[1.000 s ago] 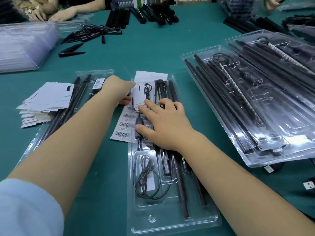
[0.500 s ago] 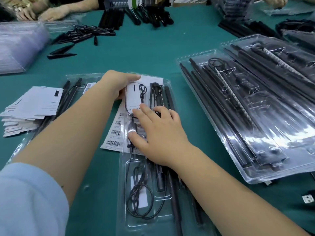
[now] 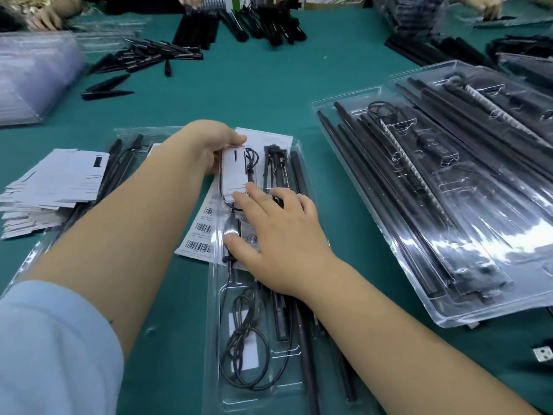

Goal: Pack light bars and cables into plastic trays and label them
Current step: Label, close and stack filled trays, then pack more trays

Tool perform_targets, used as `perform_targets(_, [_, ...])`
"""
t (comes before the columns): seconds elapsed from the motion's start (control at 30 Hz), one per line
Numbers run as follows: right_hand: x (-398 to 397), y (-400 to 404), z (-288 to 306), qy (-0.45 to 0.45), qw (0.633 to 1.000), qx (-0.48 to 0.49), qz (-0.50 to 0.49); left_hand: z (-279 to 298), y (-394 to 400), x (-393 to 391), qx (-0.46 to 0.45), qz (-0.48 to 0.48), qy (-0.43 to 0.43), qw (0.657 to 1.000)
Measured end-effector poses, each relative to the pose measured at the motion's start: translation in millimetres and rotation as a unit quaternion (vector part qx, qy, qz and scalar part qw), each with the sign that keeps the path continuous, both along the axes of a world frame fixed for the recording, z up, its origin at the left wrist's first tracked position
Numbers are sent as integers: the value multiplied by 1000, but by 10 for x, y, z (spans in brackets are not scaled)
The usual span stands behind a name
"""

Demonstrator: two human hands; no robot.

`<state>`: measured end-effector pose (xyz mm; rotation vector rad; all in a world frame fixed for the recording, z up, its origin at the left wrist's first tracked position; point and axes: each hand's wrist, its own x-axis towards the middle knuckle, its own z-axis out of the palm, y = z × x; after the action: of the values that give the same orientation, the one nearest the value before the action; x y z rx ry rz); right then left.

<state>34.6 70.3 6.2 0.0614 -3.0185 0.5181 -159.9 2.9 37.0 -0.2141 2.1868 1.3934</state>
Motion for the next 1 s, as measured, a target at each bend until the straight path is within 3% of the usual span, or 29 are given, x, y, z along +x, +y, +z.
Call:
perform_targets(0.27, [-4,32,9,-4,1000,-17,6,-36,-60,104,35,28,12,999])
perform_targets(0.47, [-10,53,-10,2,1000,-31,-1,76,-156,384,-54,36,216,974])
perform_targets(0.53, [-18,62,-30,12,1000,-25,-7,174,-335,673,-100,-5,264,959])
perform_targets(0.6, [-26,63,-44,20,1000,-14,-9,236,-591,1062,-202,-92,276,935])
perform_targets(0.67, [-50,70,-48,33,999,-10,-14,227,-865,1492,-277,-213,203,915])
perform_targets(0.73, [-89,98,-43,41,999,-6,-34,175,-1071,1919,-313,-266,143,901])
perform_targets(0.8, [-132,153,-33,41,997,-3,-65,91,-1206,2238,-276,-274,103,916])
perform_targets(0.9, [-166,208,-29,35,995,-2,-96,-14,-1302,2506,-85,-193,48,976])
perform_targets(1.0, [-182,212,-11,43,993,-19,-112,-89,-1287,2632,91,-113,-35,989])
